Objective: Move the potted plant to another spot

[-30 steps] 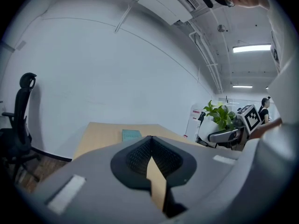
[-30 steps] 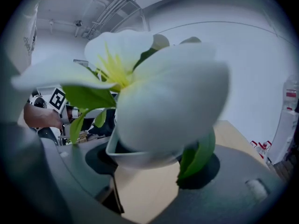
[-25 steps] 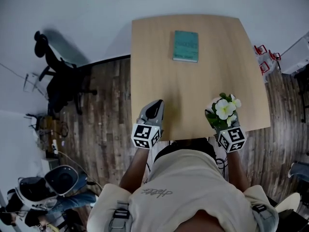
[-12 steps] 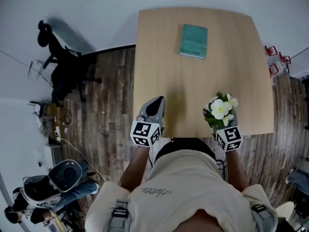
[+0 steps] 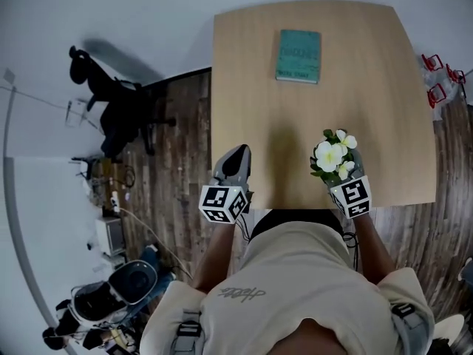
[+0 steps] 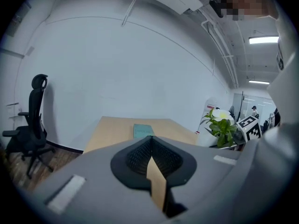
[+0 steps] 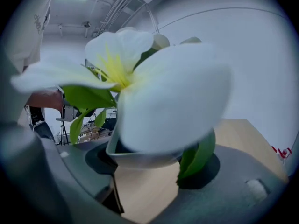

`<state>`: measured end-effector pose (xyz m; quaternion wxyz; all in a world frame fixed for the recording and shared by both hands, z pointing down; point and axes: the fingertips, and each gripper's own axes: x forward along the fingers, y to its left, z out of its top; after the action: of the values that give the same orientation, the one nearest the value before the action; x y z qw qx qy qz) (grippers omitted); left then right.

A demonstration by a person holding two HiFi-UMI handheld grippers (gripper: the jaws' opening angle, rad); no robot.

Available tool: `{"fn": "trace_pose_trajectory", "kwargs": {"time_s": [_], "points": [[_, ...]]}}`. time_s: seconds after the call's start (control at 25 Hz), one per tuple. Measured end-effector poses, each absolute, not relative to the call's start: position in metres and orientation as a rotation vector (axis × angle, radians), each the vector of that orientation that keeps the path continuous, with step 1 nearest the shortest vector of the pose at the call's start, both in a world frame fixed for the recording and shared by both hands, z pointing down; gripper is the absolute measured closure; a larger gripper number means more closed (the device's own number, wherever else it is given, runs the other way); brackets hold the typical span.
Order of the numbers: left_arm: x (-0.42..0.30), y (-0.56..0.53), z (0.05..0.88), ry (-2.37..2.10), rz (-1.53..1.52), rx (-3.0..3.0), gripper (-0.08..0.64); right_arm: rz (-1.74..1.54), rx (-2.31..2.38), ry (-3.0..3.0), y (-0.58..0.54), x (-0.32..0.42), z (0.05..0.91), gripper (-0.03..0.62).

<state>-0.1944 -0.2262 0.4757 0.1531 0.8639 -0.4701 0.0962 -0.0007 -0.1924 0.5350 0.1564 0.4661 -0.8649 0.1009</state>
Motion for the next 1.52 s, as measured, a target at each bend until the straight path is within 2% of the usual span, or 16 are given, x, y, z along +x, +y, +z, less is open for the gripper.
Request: {"fn": "trace_pose_trajectory", "kwargs": {"time_s": [0.36,0.72,1.52], "points": [[-0.194,-0.230,0.469,-1.399,0.303,2.450,0.543,0.353,1.293,-2.481,-0.188,0.006,0.558,0.244],[-0.227,-0.235,0.466,-1.414,0.262,2.442,0.541,0.351,1.286,-2.466,-0.199,-0.020,0.559,0.244],[-0.349,-0.264,0.468,-1.308,0.232,2.543,0.542,0.439,1.434,-2.387,-0.227,-0.140,0.564,0.244]]}}
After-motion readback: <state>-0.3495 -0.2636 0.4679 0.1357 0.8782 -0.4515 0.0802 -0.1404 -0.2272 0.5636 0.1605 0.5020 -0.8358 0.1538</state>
